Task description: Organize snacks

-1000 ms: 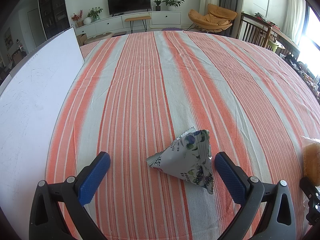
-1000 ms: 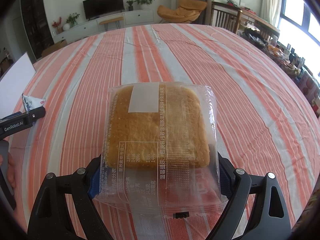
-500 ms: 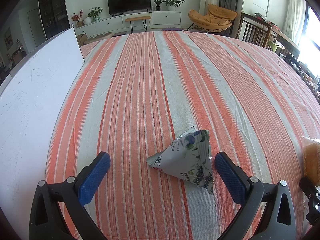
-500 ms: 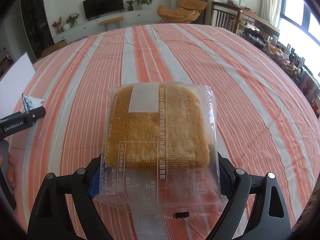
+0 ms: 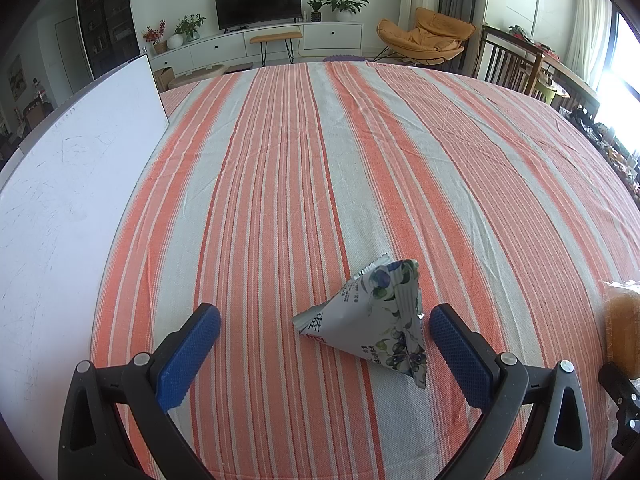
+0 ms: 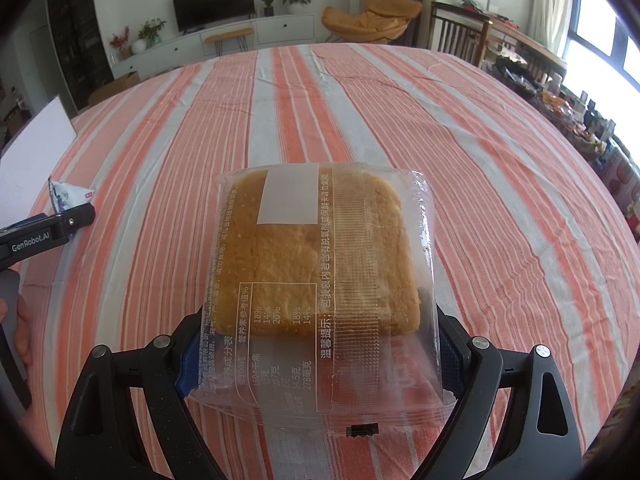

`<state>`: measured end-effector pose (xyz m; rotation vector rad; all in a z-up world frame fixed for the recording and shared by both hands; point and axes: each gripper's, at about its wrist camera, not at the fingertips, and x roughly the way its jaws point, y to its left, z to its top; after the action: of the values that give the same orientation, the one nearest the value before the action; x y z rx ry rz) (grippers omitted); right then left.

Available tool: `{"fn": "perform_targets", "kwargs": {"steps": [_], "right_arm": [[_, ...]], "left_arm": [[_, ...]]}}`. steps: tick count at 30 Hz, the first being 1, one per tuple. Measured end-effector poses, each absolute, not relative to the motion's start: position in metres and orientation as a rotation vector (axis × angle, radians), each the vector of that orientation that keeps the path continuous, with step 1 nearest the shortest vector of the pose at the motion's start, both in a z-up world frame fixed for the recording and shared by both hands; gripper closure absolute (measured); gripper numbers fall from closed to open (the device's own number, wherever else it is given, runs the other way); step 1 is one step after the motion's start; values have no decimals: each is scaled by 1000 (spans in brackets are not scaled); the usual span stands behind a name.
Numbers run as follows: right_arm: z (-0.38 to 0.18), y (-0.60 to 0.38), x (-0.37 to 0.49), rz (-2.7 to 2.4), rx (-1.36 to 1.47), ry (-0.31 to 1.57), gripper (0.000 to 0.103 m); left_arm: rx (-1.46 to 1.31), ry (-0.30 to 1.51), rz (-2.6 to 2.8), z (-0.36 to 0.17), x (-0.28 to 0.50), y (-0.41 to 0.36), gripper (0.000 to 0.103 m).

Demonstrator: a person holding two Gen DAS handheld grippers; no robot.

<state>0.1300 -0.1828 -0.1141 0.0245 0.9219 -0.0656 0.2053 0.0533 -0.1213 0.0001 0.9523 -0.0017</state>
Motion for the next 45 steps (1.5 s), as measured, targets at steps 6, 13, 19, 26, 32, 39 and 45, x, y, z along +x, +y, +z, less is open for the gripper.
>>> {"fn": "perform_targets", "kwargs": {"steps": [6,13,19,26,32,39,45], "right_arm": [[-110,-189,144,-10,2,1083,12],[-92,-200,142,43,-6,1151,13],[-73,-201,135,89,12,1152,13],[-63,-197,152,66,-39,1170,13],[-76,-199,161,90,-16,1200,33],[-46,-220,132,122,191,1096,34],[-42,-217,122,106,160,1083,34]], "left_arm": [[0,952,-2,-121,205,53,0],[-63,1049,-140,-113,206,71,0],[-183,1086,-195,-107,198,82,0],[-18,1089,-178,-111,211,44,0],[50,1020,-174,-106,202,45,56],[-134,966,-248,-83,167,63,57],[-256,911,-340,-38,118,66,57]]}}
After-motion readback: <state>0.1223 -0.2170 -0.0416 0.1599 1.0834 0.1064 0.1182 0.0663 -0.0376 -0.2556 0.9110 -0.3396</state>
